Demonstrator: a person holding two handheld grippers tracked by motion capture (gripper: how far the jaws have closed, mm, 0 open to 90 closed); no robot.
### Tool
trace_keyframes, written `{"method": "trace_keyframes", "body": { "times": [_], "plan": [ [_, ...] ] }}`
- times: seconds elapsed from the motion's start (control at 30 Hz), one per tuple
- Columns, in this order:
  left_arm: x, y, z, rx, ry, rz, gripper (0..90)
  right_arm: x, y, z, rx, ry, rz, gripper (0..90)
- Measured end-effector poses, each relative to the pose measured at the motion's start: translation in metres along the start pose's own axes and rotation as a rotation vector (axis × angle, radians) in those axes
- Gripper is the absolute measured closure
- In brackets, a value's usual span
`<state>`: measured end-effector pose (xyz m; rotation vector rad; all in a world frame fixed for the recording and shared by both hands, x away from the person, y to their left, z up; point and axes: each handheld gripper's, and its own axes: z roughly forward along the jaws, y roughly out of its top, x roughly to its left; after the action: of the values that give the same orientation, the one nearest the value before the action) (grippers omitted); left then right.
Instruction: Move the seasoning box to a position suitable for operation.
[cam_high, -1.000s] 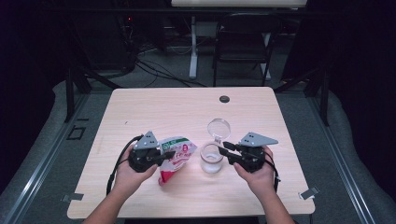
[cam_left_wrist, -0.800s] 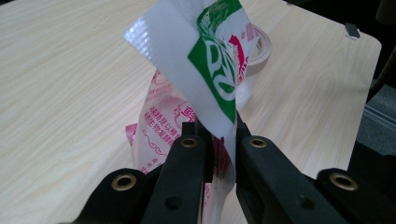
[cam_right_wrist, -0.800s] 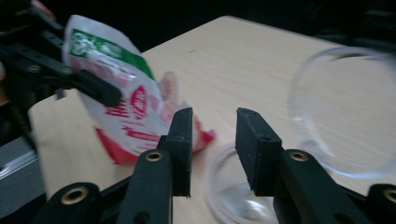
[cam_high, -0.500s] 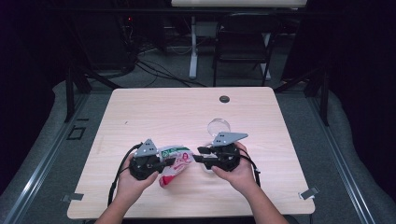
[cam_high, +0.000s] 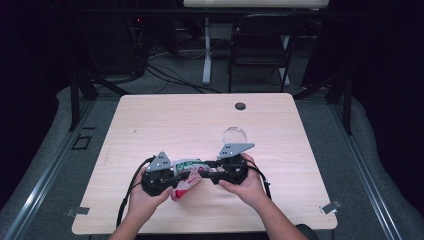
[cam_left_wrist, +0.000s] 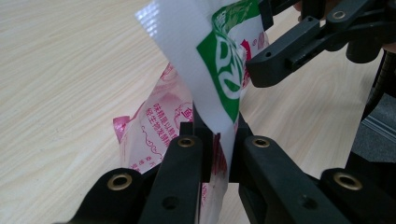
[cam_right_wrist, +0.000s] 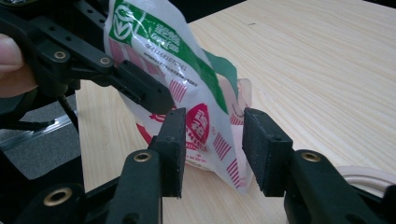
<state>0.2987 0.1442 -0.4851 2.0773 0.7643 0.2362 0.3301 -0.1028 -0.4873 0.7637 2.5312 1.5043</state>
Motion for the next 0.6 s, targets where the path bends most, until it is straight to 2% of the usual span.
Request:
{"method": "trace_keyframes", "body": {
  "times": [0.17, 0.6],
  "plan": [
    [-0.0006, 0.0003, 0.0, 0.002, 0.007, -0.002, 87.8, -0.0014, 0.0001, 0.0027, 0.002, -0.004, -0.003, 61.7],
    [-0.001, -0.0056, -0.0024, -0.014, 0.021, -0.025, 86.3, 0.0037, 0.0005, -0.0049, -0.005, -0.009, -0.034, 79.5]
  ]
}}
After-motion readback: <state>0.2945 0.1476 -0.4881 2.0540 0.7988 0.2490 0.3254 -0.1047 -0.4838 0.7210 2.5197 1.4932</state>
